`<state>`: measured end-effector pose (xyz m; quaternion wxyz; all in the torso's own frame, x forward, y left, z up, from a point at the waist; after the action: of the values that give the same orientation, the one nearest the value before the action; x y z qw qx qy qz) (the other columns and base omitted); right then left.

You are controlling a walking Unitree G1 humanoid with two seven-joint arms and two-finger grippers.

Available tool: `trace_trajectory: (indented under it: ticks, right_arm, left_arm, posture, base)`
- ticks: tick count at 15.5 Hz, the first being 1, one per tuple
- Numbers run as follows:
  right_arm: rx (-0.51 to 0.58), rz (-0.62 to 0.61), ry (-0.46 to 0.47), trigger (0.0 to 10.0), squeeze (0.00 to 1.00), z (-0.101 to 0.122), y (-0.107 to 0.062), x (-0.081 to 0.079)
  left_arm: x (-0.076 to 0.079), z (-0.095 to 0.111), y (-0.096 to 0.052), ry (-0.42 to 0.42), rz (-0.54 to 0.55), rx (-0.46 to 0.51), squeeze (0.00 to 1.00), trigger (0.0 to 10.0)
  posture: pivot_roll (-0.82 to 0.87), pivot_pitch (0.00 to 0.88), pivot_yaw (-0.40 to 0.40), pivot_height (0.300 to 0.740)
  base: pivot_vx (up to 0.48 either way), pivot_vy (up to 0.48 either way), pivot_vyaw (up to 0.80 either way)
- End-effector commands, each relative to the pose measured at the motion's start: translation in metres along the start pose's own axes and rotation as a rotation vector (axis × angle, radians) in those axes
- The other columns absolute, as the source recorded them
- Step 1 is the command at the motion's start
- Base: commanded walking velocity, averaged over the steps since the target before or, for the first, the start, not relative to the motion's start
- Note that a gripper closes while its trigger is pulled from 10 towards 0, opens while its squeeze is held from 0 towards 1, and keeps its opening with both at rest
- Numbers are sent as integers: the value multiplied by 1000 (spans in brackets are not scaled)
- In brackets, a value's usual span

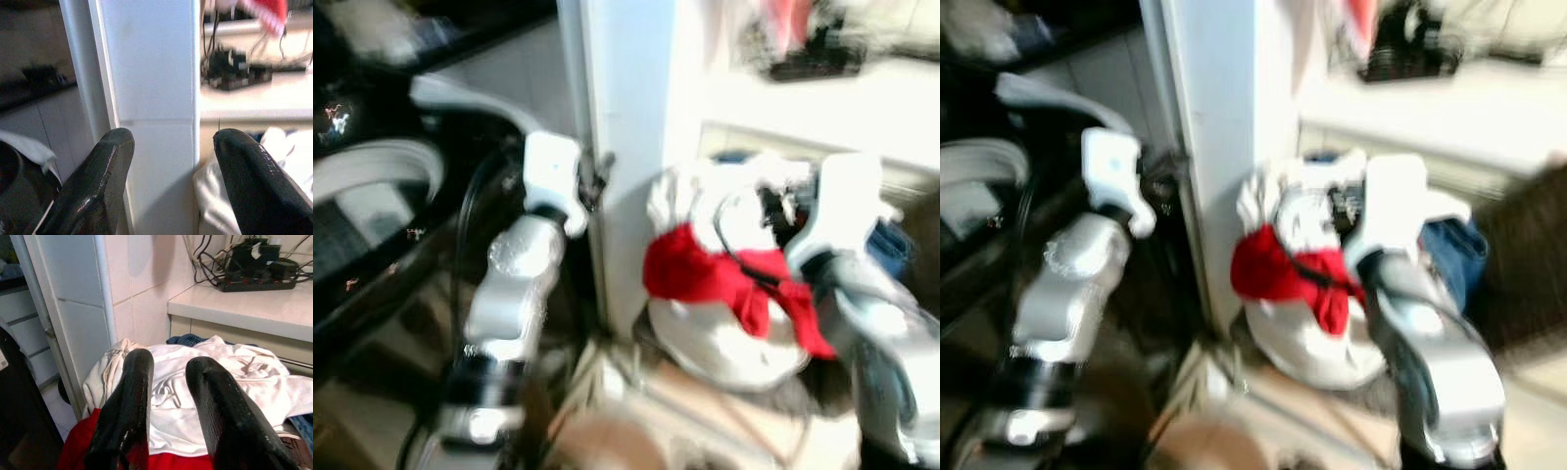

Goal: Clothes washing

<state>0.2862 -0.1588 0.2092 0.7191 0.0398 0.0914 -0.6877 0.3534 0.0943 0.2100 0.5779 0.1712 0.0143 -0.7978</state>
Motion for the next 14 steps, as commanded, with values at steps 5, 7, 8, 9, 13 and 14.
trace_trajectory:
  ticks: [5, 7, 8, 9, 13, 14]
  right_arm:
    - [12, 1, 12, 10000, 0, 3, 4, -4]
    - [24, -14, -24, 10000, 0, 7, 11, -2]
    - [26, -1, -44, 10000, 0, 8, 12, -3]
    - [18, 32, -86, 10000, 0, 8, 13, -6]
    - [12, 63, -92, 10000, 0, 8, 14, -7]
    - [4, 72, -99, 10000, 0, 5, 16, -7]
  left_arm:
    - [15, -22, -12, 30, -42, -87, 0, 10000]
    - [12, -20, -14, -28, -4, -75, 0, 10000]
    - [11, -20, -16, -14, -8, -73, 0, 10000]
    - [8, -20, -18, -42, 18, -61, 0, 10000]
    - [5, -25, -25, 11, 55, -67, 0, 10000]
    - [5, -28, -30, 16, 51, -77, 0, 10000]
  posture:
    - [-38, 0, 58, 740]
    - [-19, 0, 28, 740]
    - [-20, 0, 26, 740]
    - [-16, 0, 17, 740]
    - [3, 0, -8, 740]
    - [16, 0, -22, 740]
  base:
    - [0, -192, 0]
    - [0, 0, 0]
    - [0, 0, 0]
    - [0, 0, 0]
    - [0, 0, 0]
    - [304, 0, 0]
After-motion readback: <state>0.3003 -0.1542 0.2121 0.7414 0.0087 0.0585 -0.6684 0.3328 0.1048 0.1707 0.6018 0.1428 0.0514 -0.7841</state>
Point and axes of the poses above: a point about 5 cm out from each wrist's last joint towards the gripper, its own y axis pointing out of the wrist towards the gripper, its own z axis along the axis of the wrist's last joint, x = y × z, the point moved 3 cm from there along y, pointing out of the wrist towards the gripper, and after that the axes turned 13 degrees about y, right-handed, at the moved point
